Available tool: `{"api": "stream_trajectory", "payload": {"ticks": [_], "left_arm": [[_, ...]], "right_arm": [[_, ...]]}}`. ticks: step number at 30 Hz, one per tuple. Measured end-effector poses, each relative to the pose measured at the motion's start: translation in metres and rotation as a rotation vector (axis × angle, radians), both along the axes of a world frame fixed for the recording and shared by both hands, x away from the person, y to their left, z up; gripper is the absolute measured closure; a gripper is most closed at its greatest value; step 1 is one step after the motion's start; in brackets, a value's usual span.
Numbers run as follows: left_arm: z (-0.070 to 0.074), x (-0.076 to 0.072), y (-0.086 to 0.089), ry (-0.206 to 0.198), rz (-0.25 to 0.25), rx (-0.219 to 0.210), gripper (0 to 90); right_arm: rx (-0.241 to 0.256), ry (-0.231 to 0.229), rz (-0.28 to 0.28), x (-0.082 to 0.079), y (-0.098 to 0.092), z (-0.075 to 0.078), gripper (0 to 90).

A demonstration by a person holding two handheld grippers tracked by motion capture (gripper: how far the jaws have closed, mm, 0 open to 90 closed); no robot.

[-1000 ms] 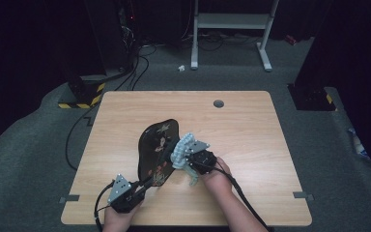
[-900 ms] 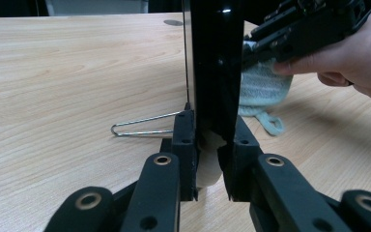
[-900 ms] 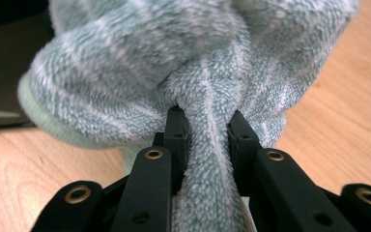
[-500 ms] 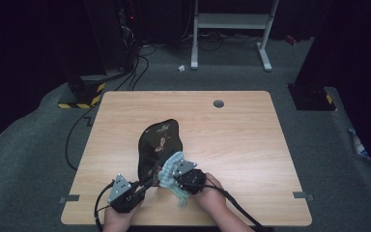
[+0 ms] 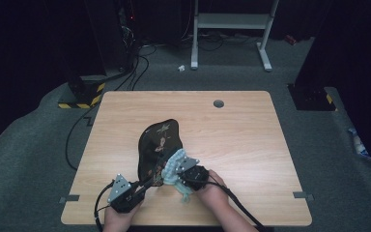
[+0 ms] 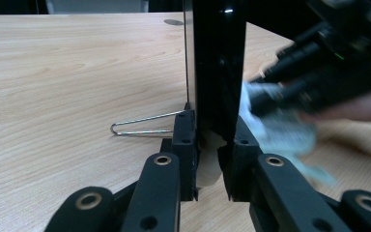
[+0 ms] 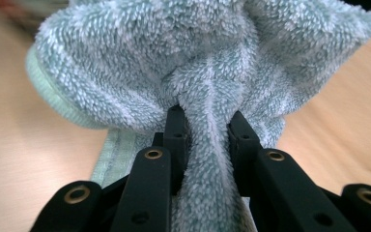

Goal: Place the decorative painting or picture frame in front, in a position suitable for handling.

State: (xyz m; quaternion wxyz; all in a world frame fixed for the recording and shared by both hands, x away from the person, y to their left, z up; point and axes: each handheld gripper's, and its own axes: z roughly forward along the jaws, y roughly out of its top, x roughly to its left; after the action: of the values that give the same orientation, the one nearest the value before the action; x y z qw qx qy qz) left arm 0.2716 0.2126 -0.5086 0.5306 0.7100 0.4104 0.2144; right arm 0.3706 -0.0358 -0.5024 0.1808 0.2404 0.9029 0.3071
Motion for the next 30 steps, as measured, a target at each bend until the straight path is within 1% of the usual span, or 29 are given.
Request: {"api": "stream_trajectory", "payload": {"ticks": [2, 5, 6, 8, 10, 12, 14, 16, 19, 23, 24, 25, 26, 27, 28, 30], "left_arm": [[0.0, 0.0, 0.0, 0.0, 0.0, 0.0, 77.9], [0.0, 0.0, 0.0, -0.002, 0.001, 0.002, 77.9], [0.0, 0.0, 0.0, -0.002, 0.001, 0.005, 77.7], [0.0, 0.0, -0.001, -0.002, 0.001, 0.005, 77.5], [0.0, 0.0, -0.001, -0.001, 0.002, 0.003, 77.3], [0.0, 0.0, -0.001, -0.001, 0.003, 0.002, 77.3], [0.0, 0.0, -0.001, 0.001, 0.007, -0.002, 77.4], [0.0, 0.0, -0.001, 0.003, 0.009, -0.003, 77.6], [0.0, 0.0, -0.001, 0.001, 0.008, 0.003, 77.7], [0.0, 0.0, 0.0, 0.003, 0.008, -0.002, 77.8], [-0.001, 0.0, 0.0, 0.003, 0.008, -0.002, 77.9], [-0.001, 0.0, 0.0, 0.003, 0.007, -0.003, 77.9], [-0.001, 0.0, 0.0, 0.003, 0.007, -0.003, 77.9], [-0.001, 0.0, 0.0, 0.004, 0.007, -0.003, 77.9], [-0.001, 0.0, 0.0, 0.004, 0.007, -0.003, 77.8], [0.0, 0.0, 0.0, 0.005, 0.008, -0.002, 77.8]], "right_arm": [[-0.002, 0.0, -0.051, 0.013, -0.006, 0.001, 74.8], [-0.009, -0.003, -0.101, 0.029, -0.012, 0.002, 74.9], [-0.013, 0.001, -0.128, 0.036, -0.014, 0.004, 74.9], [-0.02, -0.001, -0.13, 0.038, -0.013, 0.005, 74.9], [-0.043, -0.011, -0.139, 0.042, -0.01, 0.007, 74.9], [-0.057, -0.005, -0.129, 0.043, -0.007, 0.008, 74.9], [-0.063, 0.018, -0.122, 0.042, -0.006, 0.007, 74.9], [-0.08, 0.041, -0.105, 0.038, -0.004, 0.005, 74.8], [-0.089, 0.057, -0.058, 0.027, 0.0, 0.004, 74.8], [-0.071, 0.066, 0.02, 0.003, 0.006, 0.003, 74.8], [-0.059, 0.07, 0.058, -0.009, 0.01, 0.002, 74.8], [-0.059, 0.07, 0.058, -0.009, 0.01, 0.002, 74.8], [-0.059, 0.066, 0.073, -0.015, 0.012, 0.001, 74.8], [-0.058, 0.063, 0.097, -0.026, 0.016, 0.0, 74.7], [-0.058, 0.063, 0.097, -0.026, 0.016, 0.0, 74.7], [-0.064, 0.048, 0.109, -0.032, 0.017, 0.0, 74.5]]}}
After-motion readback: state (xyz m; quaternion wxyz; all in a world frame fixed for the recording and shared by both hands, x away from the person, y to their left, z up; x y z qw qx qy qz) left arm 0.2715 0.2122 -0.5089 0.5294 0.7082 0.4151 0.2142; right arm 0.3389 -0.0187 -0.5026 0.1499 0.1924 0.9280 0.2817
